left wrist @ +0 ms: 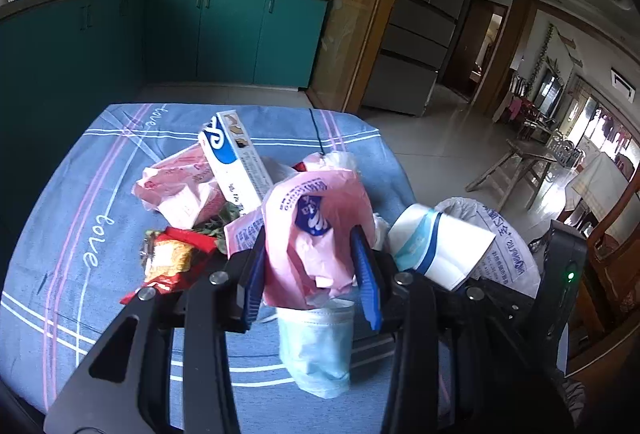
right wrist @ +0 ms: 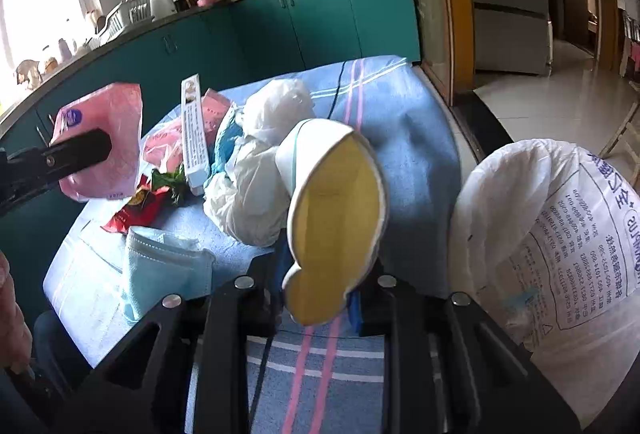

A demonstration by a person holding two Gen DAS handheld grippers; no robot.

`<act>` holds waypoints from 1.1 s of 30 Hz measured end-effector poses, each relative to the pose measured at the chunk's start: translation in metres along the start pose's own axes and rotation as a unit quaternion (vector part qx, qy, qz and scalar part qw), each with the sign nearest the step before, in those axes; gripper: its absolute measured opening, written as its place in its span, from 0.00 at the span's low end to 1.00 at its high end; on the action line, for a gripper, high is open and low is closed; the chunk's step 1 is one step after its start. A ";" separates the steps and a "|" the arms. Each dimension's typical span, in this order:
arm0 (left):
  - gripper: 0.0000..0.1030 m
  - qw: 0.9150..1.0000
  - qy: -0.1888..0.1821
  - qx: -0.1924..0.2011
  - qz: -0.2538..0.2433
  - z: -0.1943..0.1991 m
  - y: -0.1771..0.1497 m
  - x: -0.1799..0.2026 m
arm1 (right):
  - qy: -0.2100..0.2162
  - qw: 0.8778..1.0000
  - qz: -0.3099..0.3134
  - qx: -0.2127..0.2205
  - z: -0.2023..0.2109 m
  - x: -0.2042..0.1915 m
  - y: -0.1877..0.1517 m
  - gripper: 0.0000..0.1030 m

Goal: Collect trash
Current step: 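Drop the paper cup into the wastebasket with the right tool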

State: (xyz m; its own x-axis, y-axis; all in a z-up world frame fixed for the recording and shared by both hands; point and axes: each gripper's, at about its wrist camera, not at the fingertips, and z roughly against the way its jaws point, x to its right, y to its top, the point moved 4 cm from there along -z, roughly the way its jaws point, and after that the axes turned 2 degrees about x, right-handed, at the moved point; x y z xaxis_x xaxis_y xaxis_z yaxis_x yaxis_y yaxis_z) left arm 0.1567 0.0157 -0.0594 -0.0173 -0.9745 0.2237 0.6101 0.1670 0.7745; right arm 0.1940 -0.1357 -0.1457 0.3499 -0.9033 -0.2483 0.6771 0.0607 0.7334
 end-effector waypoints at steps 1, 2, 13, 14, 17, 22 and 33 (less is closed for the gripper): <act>0.40 1.000 -0.010 -0.002 0.000 -0.001 0.001 0.004 | -0.003 1.000 -0.003 0.007 0.004 0.003 0.001 0.25; 0.40 1.000 -0.018 -0.004 -0.002 -0.002 0.001 0.008 | -0.010 1.000 -0.013 0.022 0.013 0.011 0.004 0.25; 0.40 0.986 -0.142 -0.061 -0.069 -0.051 -0.011 0.126 | -0.205 0.956 -0.142 0.152 0.116 0.127 -0.004 0.25; 0.40 0.983 -0.151 -0.069 -0.073 -0.058 -0.015 0.135 | -0.209 0.956 -0.145 0.145 0.116 0.132 -0.006 0.25; 0.40 0.975 -0.175 -0.103 -0.090 -0.085 -0.029 0.167 | -0.218 0.956 -0.150 0.128 0.115 0.141 -0.011 0.25; 0.51 0.967 -0.182 -0.136 -0.118 -0.117 -0.044 0.189 | -0.220 0.956 -0.163 0.109 0.113 0.152 -0.017 0.25; 0.82 0.991 -0.086 -0.061 -0.084 -0.078 -0.020 0.126 | -0.220 0.959 -0.155 0.090 0.100 0.142 -0.012 0.34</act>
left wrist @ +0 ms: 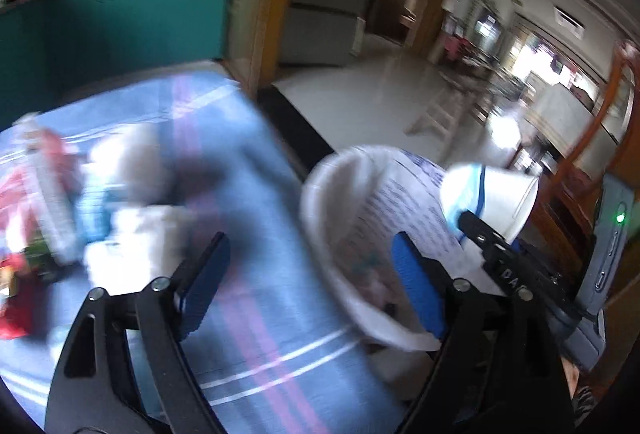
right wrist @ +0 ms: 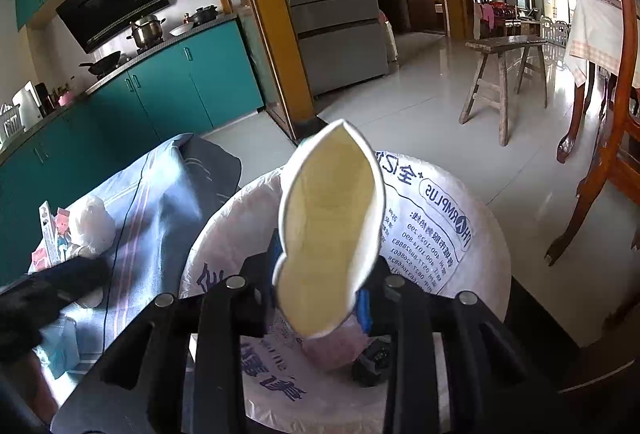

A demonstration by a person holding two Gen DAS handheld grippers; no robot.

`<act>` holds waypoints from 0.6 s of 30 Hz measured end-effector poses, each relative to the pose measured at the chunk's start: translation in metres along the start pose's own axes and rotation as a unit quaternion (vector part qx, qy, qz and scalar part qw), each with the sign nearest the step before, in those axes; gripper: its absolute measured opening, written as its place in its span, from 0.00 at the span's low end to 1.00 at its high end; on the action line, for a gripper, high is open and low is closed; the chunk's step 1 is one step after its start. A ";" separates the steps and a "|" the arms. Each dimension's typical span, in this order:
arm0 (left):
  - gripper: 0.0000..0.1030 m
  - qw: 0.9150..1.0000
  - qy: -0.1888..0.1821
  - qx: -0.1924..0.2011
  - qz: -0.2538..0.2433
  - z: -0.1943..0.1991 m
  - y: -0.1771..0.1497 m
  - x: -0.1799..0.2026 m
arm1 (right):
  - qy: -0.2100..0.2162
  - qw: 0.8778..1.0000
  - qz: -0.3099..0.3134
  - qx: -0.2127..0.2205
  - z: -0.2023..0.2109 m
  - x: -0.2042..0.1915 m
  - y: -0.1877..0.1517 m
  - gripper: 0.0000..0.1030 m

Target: Collect trash

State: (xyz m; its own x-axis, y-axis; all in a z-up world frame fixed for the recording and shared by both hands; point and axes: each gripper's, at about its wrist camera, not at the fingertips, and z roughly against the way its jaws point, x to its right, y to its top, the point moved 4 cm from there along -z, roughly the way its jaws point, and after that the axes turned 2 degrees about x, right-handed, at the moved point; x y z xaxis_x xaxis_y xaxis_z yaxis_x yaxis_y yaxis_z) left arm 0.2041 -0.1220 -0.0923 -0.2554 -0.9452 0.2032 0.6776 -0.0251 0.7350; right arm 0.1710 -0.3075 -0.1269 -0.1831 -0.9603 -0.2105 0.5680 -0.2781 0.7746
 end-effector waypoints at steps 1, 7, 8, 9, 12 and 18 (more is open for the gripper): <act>0.82 1.000 0.009 0.006 0.007 0.008 0.000 -0.010 | 0.000 1.000 0.001 -0.002 -0.001 0.000 -0.001 0.36; 0.85 0.993 0.102 0.031 0.045 0.054 -0.009 -0.083 | 0.007 1.000 0.024 0.008 0.002 -0.018 -0.003 0.61; 0.86 0.991 0.120 0.031 0.051 0.060 -0.013 -0.095 | 0.011 0.999 0.030 0.009 0.003 -0.023 -0.003 0.64; 0.86 0.989 0.131 0.025 0.055 0.064 -0.018 -0.106 | 0.020 0.999 0.039 0.007 0.002 -0.031 -0.003 0.66; 0.86 0.988 0.141 0.000 0.061 0.069 -0.031 -0.125 | 0.056 0.996 0.069 -0.016 -0.002 -0.060 -0.004 0.67; 0.86 0.989 0.134 -0.022 0.059 0.080 -0.048 -0.140 | 0.215 0.962 0.131 -0.103 -0.020 -0.168 -0.003 0.76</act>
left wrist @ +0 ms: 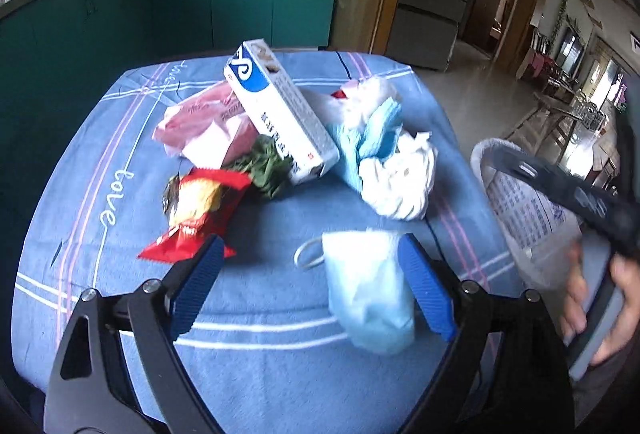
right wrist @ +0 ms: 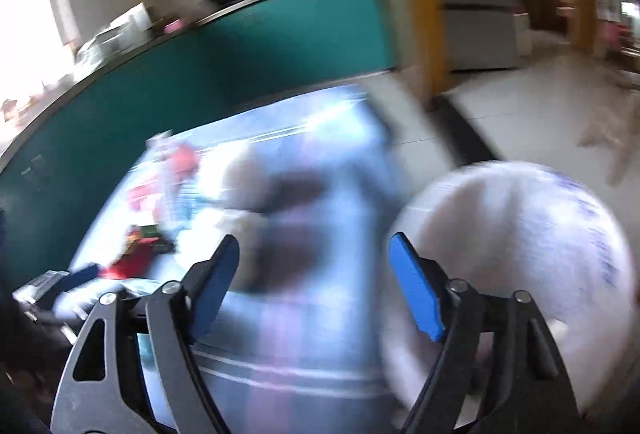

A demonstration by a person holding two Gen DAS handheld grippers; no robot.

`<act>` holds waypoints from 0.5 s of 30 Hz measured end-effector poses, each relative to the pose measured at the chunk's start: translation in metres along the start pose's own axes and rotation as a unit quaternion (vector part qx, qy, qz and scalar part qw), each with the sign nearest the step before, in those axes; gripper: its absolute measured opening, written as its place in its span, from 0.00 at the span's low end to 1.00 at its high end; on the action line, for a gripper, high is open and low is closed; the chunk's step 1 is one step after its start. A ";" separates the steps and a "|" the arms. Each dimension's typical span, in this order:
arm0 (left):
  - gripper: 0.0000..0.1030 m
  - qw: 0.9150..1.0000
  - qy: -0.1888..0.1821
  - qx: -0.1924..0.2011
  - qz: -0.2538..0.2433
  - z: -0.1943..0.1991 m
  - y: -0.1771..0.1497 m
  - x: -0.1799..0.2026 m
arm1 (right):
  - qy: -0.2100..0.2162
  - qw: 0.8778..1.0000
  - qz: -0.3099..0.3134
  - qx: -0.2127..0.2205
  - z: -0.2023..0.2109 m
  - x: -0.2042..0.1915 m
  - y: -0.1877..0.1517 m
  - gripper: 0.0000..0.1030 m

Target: Collect trash

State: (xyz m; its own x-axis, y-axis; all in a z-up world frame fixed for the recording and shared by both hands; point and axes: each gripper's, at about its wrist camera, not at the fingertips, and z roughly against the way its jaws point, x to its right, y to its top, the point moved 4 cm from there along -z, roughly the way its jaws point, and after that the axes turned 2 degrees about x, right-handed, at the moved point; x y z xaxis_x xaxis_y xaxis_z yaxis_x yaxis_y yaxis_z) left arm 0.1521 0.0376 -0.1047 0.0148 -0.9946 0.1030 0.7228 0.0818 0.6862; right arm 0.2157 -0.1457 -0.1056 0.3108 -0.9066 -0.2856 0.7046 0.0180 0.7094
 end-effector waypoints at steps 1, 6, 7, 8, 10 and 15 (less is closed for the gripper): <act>0.86 1.000 -0.003 -0.002 -0.003 0.001 -0.002 -0.002 | 0.012 1.000 0.009 -0.011 -0.009 -0.011 0.003 0.76; 0.86 1.000 -0.008 -0.006 -0.010 0.001 -0.007 0.002 | 0.034 0.996 0.062 -0.058 -0.059 -0.061 -0.003 0.76; 0.86 1.000 -0.011 -0.007 -0.011 0.000 -0.008 0.003 | 0.029 0.995 0.066 -0.063 -0.063 -0.064 -0.007 0.76; 0.86 1.000 -0.015 -0.010 -0.013 -0.002 -0.008 0.005 | 0.024 0.995 0.072 -0.066 -0.067 -0.065 -0.011 0.73; 0.87 1.000 -0.020 -0.015 -0.018 -0.008 -0.012 0.012 | 0.029 0.994 0.075 -0.074 -0.069 -0.065 -0.016 0.52; 0.87 0.999 -0.032 -0.029 -0.024 -0.018 -0.015 0.024 | 0.036 0.995 0.070 -0.059 -0.046 -0.049 -0.018 0.40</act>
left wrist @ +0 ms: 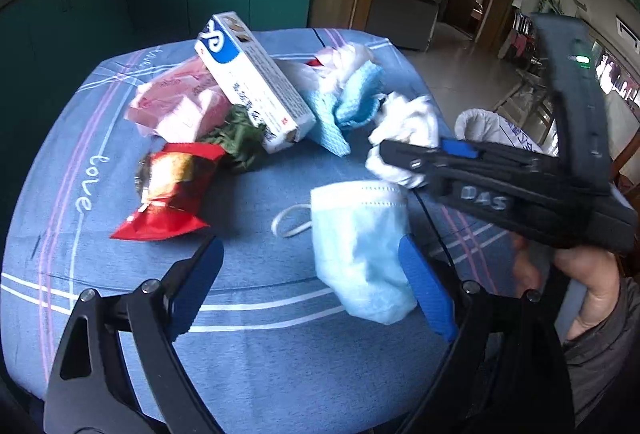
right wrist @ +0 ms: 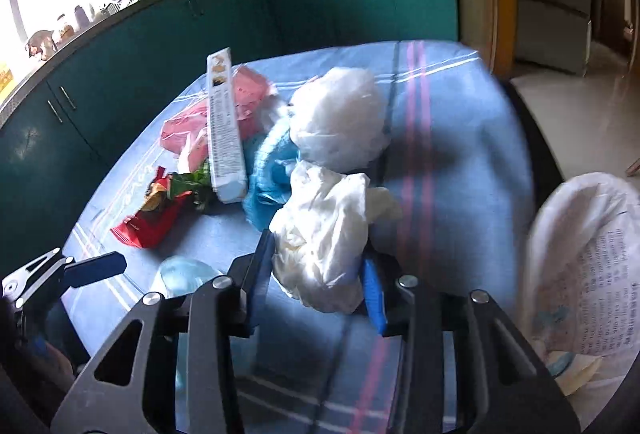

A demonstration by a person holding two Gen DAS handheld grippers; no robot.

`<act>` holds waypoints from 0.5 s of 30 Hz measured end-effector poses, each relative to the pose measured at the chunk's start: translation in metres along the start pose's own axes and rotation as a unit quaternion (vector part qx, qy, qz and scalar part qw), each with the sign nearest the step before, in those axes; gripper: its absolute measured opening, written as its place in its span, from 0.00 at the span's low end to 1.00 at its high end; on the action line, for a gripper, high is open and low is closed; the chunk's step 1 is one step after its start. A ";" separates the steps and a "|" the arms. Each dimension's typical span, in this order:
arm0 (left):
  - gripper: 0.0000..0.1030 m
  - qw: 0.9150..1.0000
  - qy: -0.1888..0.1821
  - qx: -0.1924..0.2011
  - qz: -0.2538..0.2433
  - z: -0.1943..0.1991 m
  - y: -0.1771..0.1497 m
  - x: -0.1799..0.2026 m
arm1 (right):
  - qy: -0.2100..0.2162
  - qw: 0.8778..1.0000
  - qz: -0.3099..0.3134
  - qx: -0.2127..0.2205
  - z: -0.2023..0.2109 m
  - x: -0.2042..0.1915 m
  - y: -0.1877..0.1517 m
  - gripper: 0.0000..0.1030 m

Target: Collect trash

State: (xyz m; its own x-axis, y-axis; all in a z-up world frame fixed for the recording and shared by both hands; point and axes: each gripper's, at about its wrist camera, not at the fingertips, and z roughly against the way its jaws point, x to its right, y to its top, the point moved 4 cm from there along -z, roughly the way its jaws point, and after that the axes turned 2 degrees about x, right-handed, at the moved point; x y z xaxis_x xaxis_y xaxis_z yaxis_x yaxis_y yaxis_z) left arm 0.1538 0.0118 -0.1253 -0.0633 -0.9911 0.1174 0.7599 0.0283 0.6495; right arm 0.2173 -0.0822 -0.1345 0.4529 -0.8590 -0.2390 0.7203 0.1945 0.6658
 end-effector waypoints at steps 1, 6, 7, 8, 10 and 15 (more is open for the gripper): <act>0.87 1.000 -0.002 -0.002 -0.001 -0.002 0.000 0.002 | -0.004 1.000 0.000 0.005 0.004 0.003 -0.001 0.40; 0.87 1.000 -0.015 -0.019 -0.004 -0.017 0.003 0.018 | -0.007 0.999 -0.027 0.023 0.022 0.033 -0.002 0.41; 0.87 1.000 -0.016 -0.025 -0.004 -0.022 0.002 0.020 | -0.011 0.999 -0.032 0.023 0.023 0.036 -0.003 0.41; 0.84 0.999 -0.017 -0.029 -0.005 -0.023 0.000 0.022 | -0.015 0.999 -0.035 0.023 0.022 0.038 -0.005 0.43; 0.68 0.999 -0.018 -0.035 -0.007 -0.027 -0.001 0.025 | -0.020 0.999 -0.042 0.023 0.020 0.042 -0.007 0.46; 0.31 0.999 -0.024 -0.040 0.000 -0.028 -0.002 0.021 | -0.026 0.998 -0.043 0.034 0.024 0.041 -0.007 0.66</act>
State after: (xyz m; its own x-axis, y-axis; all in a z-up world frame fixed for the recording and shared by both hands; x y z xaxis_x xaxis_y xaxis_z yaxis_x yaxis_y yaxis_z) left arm 0.1690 -0.0128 -0.1455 -0.0929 -0.9837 0.1543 0.8085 0.0160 0.5883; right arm 0.2182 -0.1298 -0.1315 0.3624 -0.8946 -0.2614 0.7174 0.0888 0.6910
